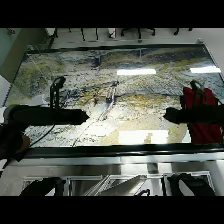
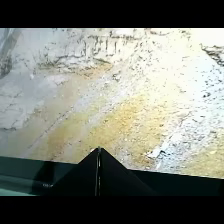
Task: Fold the shirts.
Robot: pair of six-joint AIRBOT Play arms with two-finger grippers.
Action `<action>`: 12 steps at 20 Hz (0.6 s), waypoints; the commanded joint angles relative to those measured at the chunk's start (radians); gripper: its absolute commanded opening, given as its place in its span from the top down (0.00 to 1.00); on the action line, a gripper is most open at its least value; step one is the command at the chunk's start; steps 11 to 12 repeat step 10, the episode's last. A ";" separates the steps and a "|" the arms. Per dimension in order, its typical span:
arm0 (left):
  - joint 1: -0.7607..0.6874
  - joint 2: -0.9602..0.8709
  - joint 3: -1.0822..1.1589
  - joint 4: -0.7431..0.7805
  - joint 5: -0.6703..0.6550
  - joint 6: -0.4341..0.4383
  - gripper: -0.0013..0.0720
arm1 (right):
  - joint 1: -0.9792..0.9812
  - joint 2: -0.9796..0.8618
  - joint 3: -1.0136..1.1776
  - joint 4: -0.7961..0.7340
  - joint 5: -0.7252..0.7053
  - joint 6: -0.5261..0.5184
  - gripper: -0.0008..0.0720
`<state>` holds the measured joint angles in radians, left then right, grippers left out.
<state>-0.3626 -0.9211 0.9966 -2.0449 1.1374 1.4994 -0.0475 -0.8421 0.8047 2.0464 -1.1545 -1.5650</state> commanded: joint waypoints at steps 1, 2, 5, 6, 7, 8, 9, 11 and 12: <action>-0.025 0.072 -0.105 0.008 -0.058 -0.021 0.96 | 0.045 0.045 -0.087 0.060 -0.033 0.001 0.96; -0.025 0.089 -0.119 0.008 -0.069 -0.021 0.96 | 0.045 0.045 -0.087 0.084 -0.058 0.001 0.96; -0.025 0.122 -0.145 0.009 -0.072 -0.021 0.96 | 0.045 0.045 -0.087 0.090 -0.061 0.001 0.96; -0.025 0.126 -0.146 0.009 -0.071 -0.021 0.96 | 0.045 0.045 -0.087 0.090 -0.061 0.001 0.96; -0.025 0.127 -0.146 0.007 -0.071 -0.021 0.96 | 0.045 0.045 -0.087 0.090 -0.061 0.001 0.96; -0.025 0.127 -0.146 0.008 -0.071 -0.021 0.96 | 0.045 0.045 -0.087 0.090 -0.061 0.001 0.96; -0.025 0.127 -0.146 0.008 -0.070 -0.021 0.96 | 0.045 0.045 -0.087 0.090 -0.061 0.001 0.96; -0.025 0.127 -0.146 0.008 -0.069 -0.021 0.96 | 0.045 0.045 -0.087 0.090 -0.061 0.001 0.96; -0.025 0.127 -0.146 0.008 -0.069 -0.021 0.96 | 0.045 0.045 -0.087 0.090 -0.061 0.001 0.96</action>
